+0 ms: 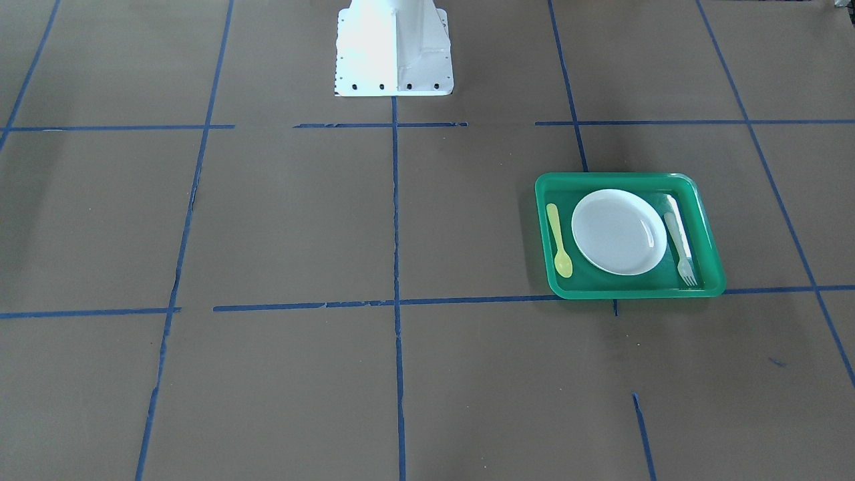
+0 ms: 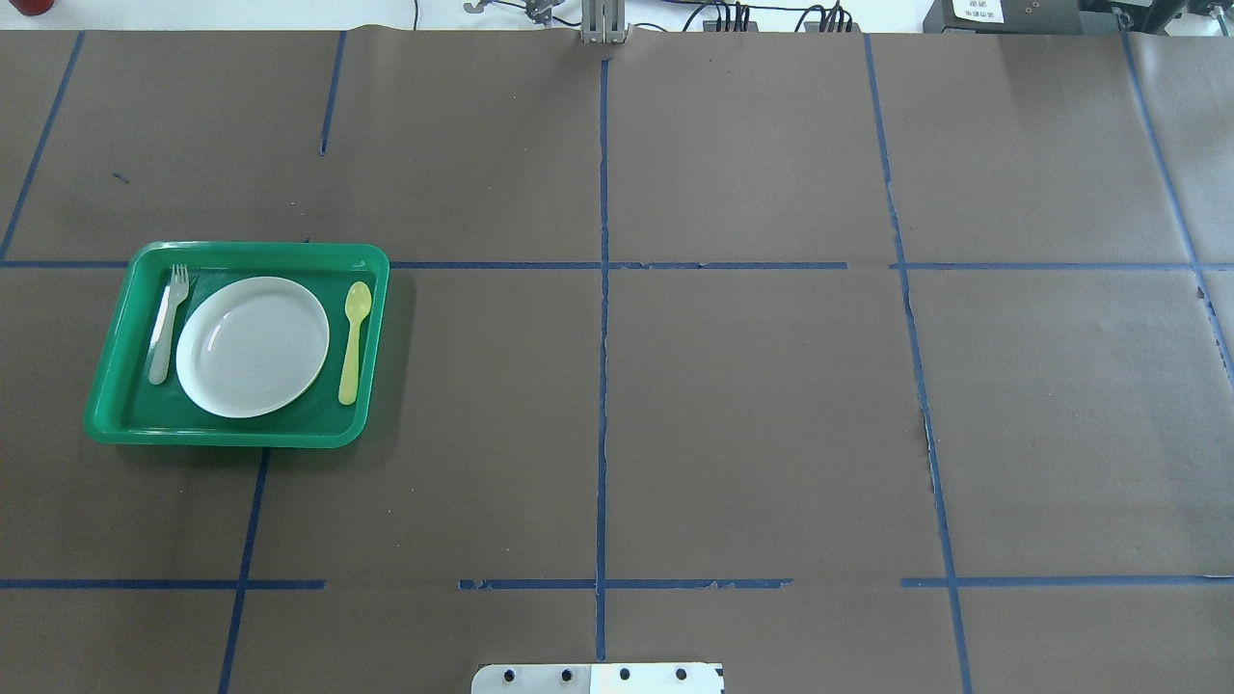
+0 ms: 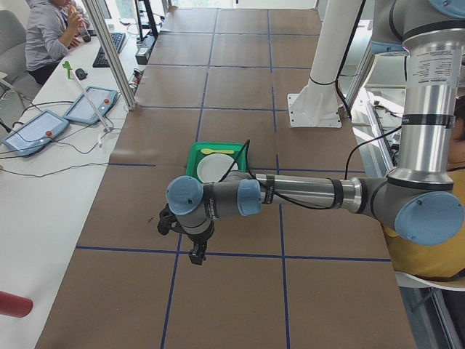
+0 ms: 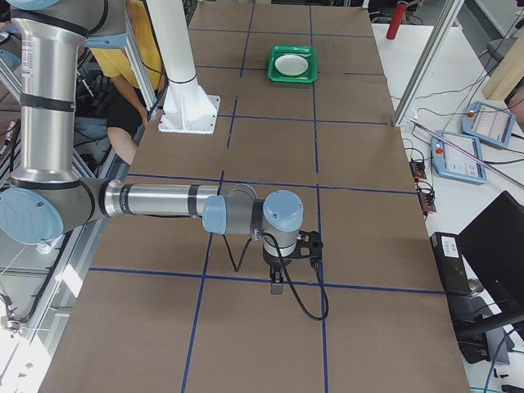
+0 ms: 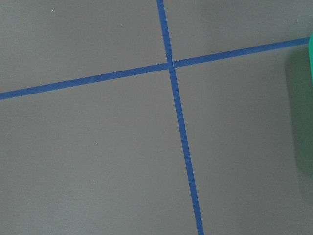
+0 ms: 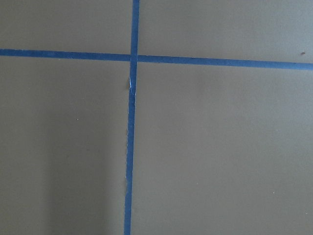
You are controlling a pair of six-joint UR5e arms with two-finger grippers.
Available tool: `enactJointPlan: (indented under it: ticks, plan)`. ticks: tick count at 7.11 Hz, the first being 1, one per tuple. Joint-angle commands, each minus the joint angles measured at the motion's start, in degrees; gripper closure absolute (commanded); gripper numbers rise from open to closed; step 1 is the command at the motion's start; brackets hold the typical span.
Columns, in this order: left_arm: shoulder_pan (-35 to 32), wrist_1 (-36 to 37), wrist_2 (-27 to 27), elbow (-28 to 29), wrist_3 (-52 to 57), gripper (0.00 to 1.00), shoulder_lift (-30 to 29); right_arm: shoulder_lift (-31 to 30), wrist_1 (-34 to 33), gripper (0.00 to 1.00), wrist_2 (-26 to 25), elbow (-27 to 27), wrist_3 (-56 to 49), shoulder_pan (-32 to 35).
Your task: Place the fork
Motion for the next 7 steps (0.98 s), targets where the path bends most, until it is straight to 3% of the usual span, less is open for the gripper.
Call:
enactJointPlan:
  ticks: [1,7]
  plan:
    - [-0.48,-0.04,0.07,-0.14,0.14,0.0,-0.29,0.0,0.0,0.0,0.0,0.0,-0.04,0.0]
    - [-0.4,0.05,-0.02,0.03,0.06,0.0,-1.86,0.0,0.0,0.0,0.0,0.0,-0.04,0.0]
